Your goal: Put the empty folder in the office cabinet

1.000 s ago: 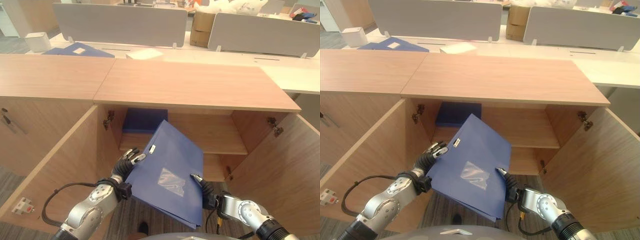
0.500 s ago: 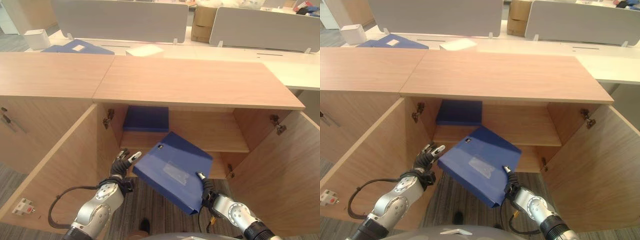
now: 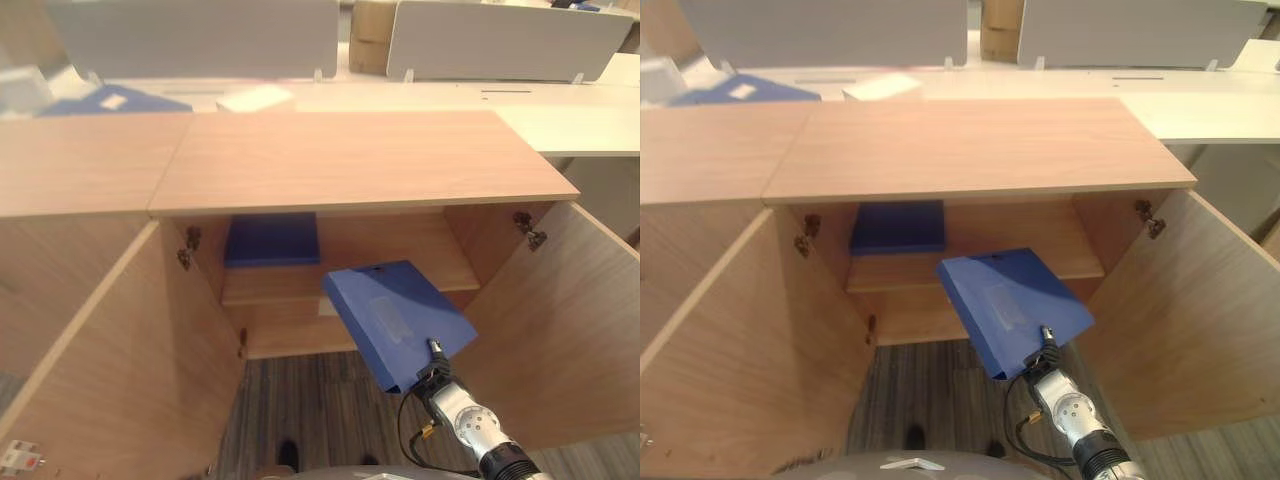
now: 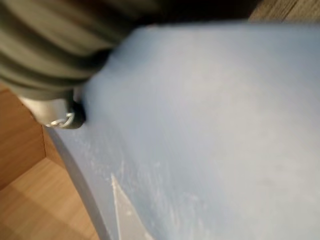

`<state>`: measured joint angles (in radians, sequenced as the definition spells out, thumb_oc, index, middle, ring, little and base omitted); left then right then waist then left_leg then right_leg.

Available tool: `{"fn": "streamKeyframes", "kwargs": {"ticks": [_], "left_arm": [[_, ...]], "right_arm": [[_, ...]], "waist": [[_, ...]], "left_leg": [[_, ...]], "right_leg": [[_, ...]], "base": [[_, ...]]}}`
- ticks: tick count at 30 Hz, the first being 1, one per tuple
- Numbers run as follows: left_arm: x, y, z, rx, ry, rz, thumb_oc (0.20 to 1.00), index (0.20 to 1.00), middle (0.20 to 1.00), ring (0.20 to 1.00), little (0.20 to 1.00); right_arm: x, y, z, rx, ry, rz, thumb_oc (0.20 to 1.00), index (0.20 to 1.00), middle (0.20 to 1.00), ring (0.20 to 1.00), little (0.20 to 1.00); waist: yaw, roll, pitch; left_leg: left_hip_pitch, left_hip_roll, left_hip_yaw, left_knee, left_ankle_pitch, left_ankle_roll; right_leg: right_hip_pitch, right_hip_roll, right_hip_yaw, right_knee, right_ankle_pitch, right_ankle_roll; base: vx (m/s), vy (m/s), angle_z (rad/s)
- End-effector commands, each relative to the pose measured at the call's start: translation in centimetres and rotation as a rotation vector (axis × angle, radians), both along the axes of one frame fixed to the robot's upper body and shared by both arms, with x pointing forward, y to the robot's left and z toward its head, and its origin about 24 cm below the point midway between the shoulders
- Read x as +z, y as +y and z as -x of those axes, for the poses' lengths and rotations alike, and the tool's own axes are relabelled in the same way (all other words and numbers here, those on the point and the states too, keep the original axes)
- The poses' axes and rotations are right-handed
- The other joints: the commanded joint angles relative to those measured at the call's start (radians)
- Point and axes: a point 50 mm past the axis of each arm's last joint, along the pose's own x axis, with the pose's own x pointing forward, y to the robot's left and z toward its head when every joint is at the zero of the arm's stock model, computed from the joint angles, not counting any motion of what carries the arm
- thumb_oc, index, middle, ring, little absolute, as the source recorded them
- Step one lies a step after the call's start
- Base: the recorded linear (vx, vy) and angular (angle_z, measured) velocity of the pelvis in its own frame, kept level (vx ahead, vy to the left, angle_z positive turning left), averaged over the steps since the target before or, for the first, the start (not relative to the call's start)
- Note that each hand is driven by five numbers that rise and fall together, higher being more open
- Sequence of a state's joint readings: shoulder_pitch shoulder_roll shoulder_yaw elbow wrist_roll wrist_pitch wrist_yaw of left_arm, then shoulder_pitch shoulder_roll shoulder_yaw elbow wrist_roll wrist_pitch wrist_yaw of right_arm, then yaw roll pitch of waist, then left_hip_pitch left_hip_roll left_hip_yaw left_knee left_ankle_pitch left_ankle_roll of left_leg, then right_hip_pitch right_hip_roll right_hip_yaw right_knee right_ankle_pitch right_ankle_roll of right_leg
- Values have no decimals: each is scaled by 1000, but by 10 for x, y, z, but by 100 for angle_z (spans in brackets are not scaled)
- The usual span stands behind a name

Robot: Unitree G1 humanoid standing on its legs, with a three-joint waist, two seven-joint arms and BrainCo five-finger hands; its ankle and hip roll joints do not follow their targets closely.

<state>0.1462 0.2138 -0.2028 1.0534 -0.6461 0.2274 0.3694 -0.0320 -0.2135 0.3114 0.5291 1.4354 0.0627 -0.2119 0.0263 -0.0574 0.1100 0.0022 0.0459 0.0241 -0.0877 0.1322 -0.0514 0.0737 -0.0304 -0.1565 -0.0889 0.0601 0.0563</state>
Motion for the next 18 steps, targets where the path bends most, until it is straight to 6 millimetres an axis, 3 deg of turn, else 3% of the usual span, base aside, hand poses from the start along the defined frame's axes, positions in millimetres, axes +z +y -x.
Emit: {"fn": "streamKeyframes", "kwargs": {"ticks": [1,4,5,8,13,18], "left_arm": [[0,-2,-16,-13,-17,26,1000,1000,1000,1000,1000],[-5,-10,5,101,90,106,1000,1000,1000,1000,1000],[-7,-13,22,157,152,144,1000,1000,1000,1000,1000],[-7,-13,33,174,202,159,1000,1000,1000,1000,1000],[-7,-14,36,220,218,173,1000,1000,1000,1000,1000],[-8,-18,26,302,136,219,1000,1000,1000,1000,1000]], "right_arm": [[30,17,-33,3,-189,-74,200,200,200,200,200],[28,20,-32,5,-184,-86,200,200,200,200,200],[26,22,-30,3,-178,-98,200,200,200,200,200],[23,27,-27,1,-165,-118,200,200,200,200,200],[20,36,-22,17,-155,-133,200,200,200,200,200],[22,40,-21,31,-197,-161,200,200,200,200,200]], "waist": [[9,-19,-17],[5,-22,-21],[3,-24,-25],[-4,-26,-30],[-14,-27,-37],[-17,-32,-38]], "left_leg": [[42,-58,24,0,-159,65],[41,-58,27,0,-162,65],[42,-57,29,0,-164,64],[43,-55,35,0,-167,63],[44,-55,45,0,-172,64],[43,-57,46,0,-175,65]], "right_leg": [[-1,-26,-7,2,-36,51],[-3,-25,-6,2,-39,50],[-3,-25,-5,2,-38,51],[-4,-25,-3,2,-39,51],[-6,-24,6,2,-39,50],[-8,-24,7,2,-38,52]], "base": [[0,0,0],[0,0,0],[0,0,0],[5,1,-1],[11,12,-5],[-4,1,-7]]}}
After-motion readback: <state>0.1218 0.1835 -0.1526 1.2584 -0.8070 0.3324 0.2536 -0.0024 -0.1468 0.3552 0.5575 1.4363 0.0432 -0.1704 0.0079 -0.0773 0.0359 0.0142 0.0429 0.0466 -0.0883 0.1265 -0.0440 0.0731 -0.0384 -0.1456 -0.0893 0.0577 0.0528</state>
